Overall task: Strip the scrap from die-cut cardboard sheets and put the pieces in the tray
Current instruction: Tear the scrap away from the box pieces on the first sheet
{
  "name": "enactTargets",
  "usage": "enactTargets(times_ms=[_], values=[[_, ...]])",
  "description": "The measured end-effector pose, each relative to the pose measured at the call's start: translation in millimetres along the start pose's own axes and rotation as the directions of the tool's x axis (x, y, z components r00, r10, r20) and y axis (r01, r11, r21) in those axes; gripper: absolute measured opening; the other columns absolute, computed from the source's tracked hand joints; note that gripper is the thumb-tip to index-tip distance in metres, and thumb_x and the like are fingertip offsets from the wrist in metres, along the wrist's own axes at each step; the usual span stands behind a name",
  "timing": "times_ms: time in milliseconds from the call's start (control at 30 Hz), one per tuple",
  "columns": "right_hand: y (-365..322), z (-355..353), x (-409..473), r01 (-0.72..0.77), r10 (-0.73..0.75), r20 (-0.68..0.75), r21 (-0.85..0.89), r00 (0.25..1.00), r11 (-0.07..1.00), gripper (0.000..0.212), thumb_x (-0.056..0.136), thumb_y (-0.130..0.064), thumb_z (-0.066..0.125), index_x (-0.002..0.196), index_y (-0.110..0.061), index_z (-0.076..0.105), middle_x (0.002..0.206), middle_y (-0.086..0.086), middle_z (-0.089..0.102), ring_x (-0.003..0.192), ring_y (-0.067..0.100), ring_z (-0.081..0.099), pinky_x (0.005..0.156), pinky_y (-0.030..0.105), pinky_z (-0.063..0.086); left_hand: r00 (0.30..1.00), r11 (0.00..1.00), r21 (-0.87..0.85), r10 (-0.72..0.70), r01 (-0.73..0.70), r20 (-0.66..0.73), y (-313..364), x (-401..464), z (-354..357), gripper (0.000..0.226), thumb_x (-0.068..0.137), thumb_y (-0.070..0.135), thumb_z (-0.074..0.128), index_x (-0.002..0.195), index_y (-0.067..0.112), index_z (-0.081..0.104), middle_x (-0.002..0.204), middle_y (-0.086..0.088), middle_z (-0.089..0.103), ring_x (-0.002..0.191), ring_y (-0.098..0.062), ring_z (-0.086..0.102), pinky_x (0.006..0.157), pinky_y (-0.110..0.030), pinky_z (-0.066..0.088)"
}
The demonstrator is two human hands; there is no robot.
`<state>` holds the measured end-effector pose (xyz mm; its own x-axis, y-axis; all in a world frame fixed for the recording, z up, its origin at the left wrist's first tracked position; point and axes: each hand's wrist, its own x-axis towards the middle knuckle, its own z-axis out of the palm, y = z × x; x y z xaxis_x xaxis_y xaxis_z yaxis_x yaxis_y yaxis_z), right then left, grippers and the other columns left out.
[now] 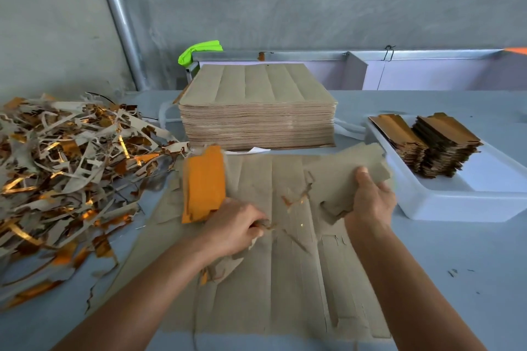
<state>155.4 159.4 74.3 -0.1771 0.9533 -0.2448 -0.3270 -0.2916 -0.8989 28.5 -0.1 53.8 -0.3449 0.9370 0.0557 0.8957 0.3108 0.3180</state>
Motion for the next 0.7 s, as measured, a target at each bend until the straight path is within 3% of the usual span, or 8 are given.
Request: enactTargets(times_ms=[67,167,233,333,433,533,600,700], values=[[-8.0,-6.7,13.3,0.059,-0.059,-0.040,-0.008,0.997,0.998,0.003,0.093,-0.021,0.059,0.091,-0.020,0.058,0.086,-0.004,0.062,0.077,0.010,0.059,0.077,0.031,0.051,0.992,0.998,-0.018,0.063,-0.065,-0.109,-10.8,-4.4,-0.4,0.009,0.087,0.008,0.063,0.081,0.011,0.068,0.080,0.005,0.061,0.078,-0.011,0.054,0.076,-0.030,0.038],[-8.4,-14.0,25.7,0.137,-0.139,-0.001,-0.160,0.990,0.977,0.009,0.091,-0.013,0.059,0.097,-0.019,0.056,0.085,-0.003,0.059,0.083,0.019,0.059,0.084,0.045,0.053,0.969,0.984,-0.073,0.147,-0.164,-0.198,-17.6,-11.9,-5.8,0.009,0.085,0.002,0.064,0.089,0.008,0.070,0.088,-0.001,0.061,0.089,-0.013,0.053,0.082,-0.025,0.041],[-2.9,-14.4,26.7,0.207,-0.183,0.109,-0.290,0.977,0.935,0.026,0.089,-0.009,0.059,0.110,-0.020,0.049,0.091,-0.001,0.054,0.091,0.024,0.057,0.080,0.048,0.053,0.951,0.964,-0.055,0.246,-0.260,-0.189,-13.8,-14.9,-8.7,0.010,0.085,0.001,0.063,0.088,0.007,0.070,0.088,-0.002,0.060,0.089,-0.012,0.050,0.081,-0.022,0.040],[8.7,-7.9,21.8,0.309,-0.208,0.277,-0.399,0.938,0.863,0.049,0.088,-0.006,0.058,0.128,-0.028,0.042,0.090,-0.016,0.044,0.081,0.008,0.050,0.072,0.040,0.052,0.935,0.937,-0.052,0.340,-0.346,-0.103,-1.7,-13.6,-4.7,0.018,0.087,0.000,0.059,0.098,0.008,0.070,0.095,-0.001,0.060,0.095,-0.010,0.049,0.085,-0.020,0.040],[16.3,-2.2,18.0,0.302,-0.169,0.333,-0.403,0.928,0.864,0.061,0.088,-0.004,0.057,0.138,-0.031,0.036,0.092,-0.018,0.044,0.082,0.006,0.050,0.067,0.029,0.047,0.972,0.953,-0.190,0.235,-0.236,-0.027,3.3,-10.4,-7.4,0.034,0.096,0.006,0.048,0.128,0.014,0.056,0.122,0.005,0.054,0.113,-0.002,0.048,0.099,-0.013,0.037],[21.0,-4.2,18.0,0.313,-0.138,0.368,-0.473,0.919,0.823,0.063,0.087,-0.004,0.059,0.140,-0.029,0.037,0.105,-0.007,0.047,0.091,0.016,0.052,0.081,0.038,0.052,0.994,0.921,-0.373,0.091,-0.108,-0.064,-1.9,-7.8,-29.9,0.035,0.100,0.014,0.039,0.129,0.032,0.047,0.125,0.017,0.047,0.102,0.013,0.049,0.089,-0.003,0.039],[25.0,-7.1,19.5,0.326,-0.113,0.399,-0.518,0.910,0.791,0.063,0.087,-0.004,0.060,0.140,-0.029,0.037,0.109,-0.006,0.045,0.088,0.013,0.051,0.080,0.038,0.052,0.993,0.815,-0.576,-0.003,-0.066,-0.120,-5.4,-5.4,-50.1,0.030,0.099,0.021,0.038,0.121,0.038,0.050,0.118,0.011,0.057,0.092,0.007,0.057,0.083,-0.012,0.048],[28.9,-8.0,21.0,0.346,-0.096,0.431,-0.550,0.897,0.760,0.063,0.087,-0.003,0.060,0.140,-0.028,0.036,0.109,-0.007,0.042,0.093,0.016,0.049,0.080,0.037,0.051,0.971,0.689,-0.717,-0.085,-0.106,-0.225,-12.7,1.9,-75.7,0.031,0.093,0.035,0.039,0.119,0.035,0.057,0.124,0.010,0.060,0.108,-0.005,0.058,0.094,-0.024,0.045]])
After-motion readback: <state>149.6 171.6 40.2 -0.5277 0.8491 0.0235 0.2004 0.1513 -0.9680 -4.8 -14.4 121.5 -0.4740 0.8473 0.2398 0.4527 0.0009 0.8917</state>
